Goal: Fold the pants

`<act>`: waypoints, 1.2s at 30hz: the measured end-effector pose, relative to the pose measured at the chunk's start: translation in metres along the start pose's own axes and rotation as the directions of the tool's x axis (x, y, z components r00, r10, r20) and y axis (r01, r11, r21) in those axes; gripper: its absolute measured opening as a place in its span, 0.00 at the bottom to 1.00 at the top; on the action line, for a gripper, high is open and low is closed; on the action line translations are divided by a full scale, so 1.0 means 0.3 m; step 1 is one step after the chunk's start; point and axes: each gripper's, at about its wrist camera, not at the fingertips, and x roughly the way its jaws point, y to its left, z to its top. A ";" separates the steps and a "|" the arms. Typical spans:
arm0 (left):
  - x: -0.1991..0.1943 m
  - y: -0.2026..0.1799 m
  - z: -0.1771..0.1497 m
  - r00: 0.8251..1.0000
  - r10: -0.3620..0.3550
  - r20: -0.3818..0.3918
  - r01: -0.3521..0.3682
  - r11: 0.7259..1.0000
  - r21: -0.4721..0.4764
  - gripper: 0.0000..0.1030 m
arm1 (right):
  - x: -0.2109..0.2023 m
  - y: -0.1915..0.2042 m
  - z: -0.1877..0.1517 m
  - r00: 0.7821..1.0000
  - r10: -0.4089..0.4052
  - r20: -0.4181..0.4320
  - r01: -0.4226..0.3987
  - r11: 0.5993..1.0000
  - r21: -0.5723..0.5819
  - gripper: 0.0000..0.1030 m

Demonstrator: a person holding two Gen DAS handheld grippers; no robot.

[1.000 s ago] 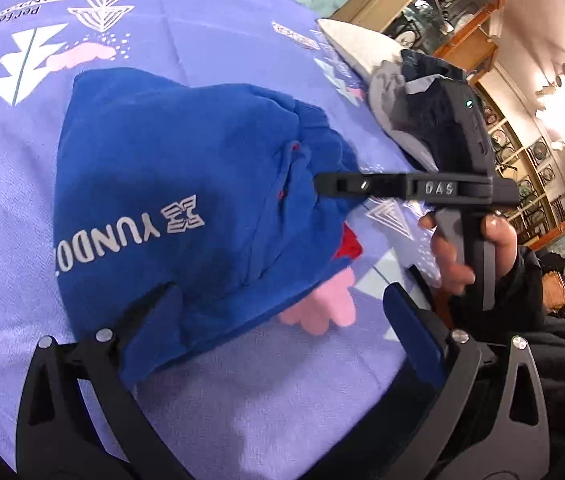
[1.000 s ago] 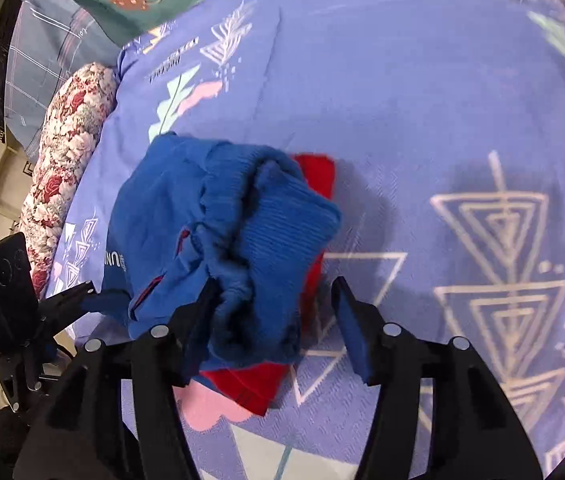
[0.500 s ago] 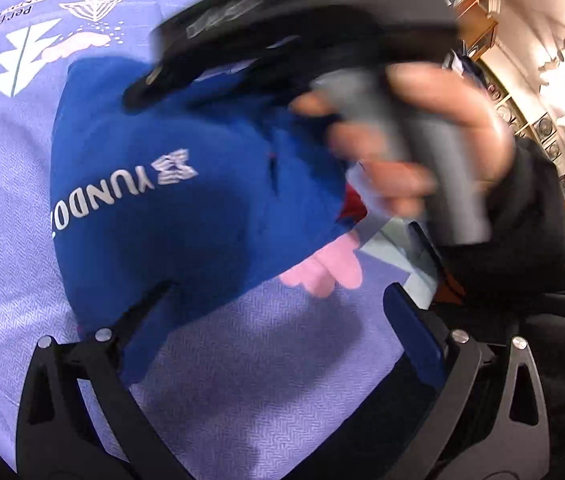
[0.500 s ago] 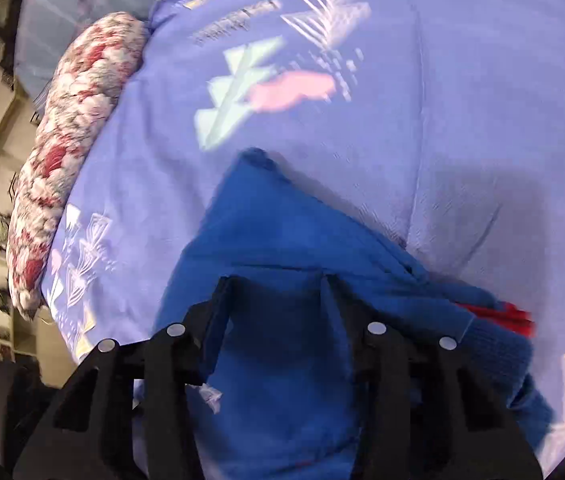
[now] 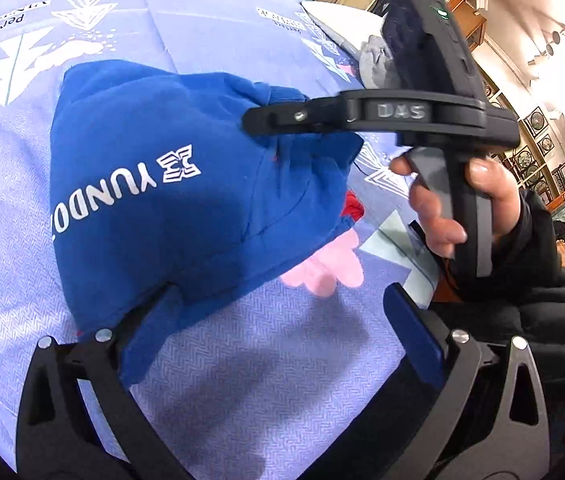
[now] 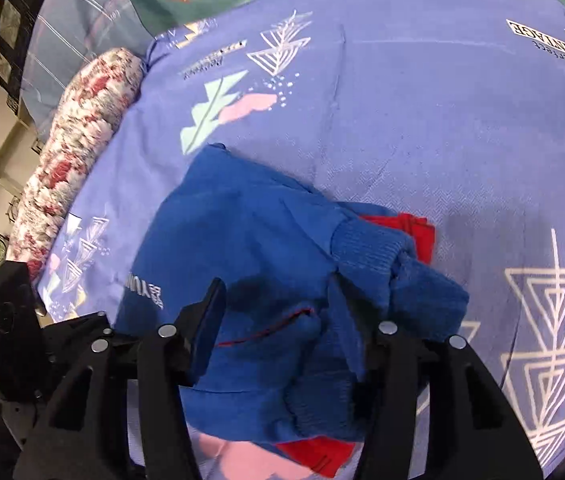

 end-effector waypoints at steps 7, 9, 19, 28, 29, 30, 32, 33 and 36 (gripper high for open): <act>-0.195 0.040 0.017 0.992 0.010 0.125 -0.005 0.999 -0.037 0.98 | -0.268 -0.056 -0.046 0.989 -0.045 0.138 0.036 0.997 0.069 0.97; -0.257 0.096 0.026 0.984 0.019 0.178 -0.003 0.996 -0.093 0.98 | -0.287 -0.118 -0.082 0.993 -0.032 0.118 0.019 0.994 0.104 0.98; -0.019 0.326 0.225 0.998 0.066 -0.020 -0.069 0.968 -0.242 0.98 | -0.016 -0.154 -0.106 0.980 0.193 -0.046 -0.184 0.969 0.166 0.99; 0.034 0.225 0.288 0.988 0.152 0.000 -0.150 0.975 -0.162 0.64 | -0.020 -0.082 -0.088 0.987 0.144 -0.070 -0.139 0.987 0.080 0.41; 0.017 0.224 0.289 0.990 0.140 0.013 -0.136 0.975 -0.173 0.60 | -0.047 -0.083 -0.091 0.986 0.156 -0.053 -0.152 0.985 0.077 0.38; -0.010 0.218 0.293 0.992 0.126 0.030 -0.119 0.977 -0.179 0.57 | -0.069 -0.084 -0.093 0.986 0.164 -0.040 -0.161 0.984 0.071 0.38; -0.040 0.197 0.315 0.991 0.125 0.051 -0.115 0.978 -0.172 0.56 | -0.111 -0.065 -0.069 0.983 0.183 -0.009 -0.182 0.981 0.060 0.37; -0.062 0.186 0.341 0.988 0.136 0.070 -0.124 0.979 -0.163 0.56 | -0.135 -0.048 -0.041 0.982 0.189 0.014 -0.189 0.981 0.047 0.37; -0.125 0.172 0.453 0.978 0.159 0.133 -0.141 0.980 -0.140 0.56 | -0.185 0.002 0.071 0.982 0.175 0.065 -0.174 0.984 -0.029 0.37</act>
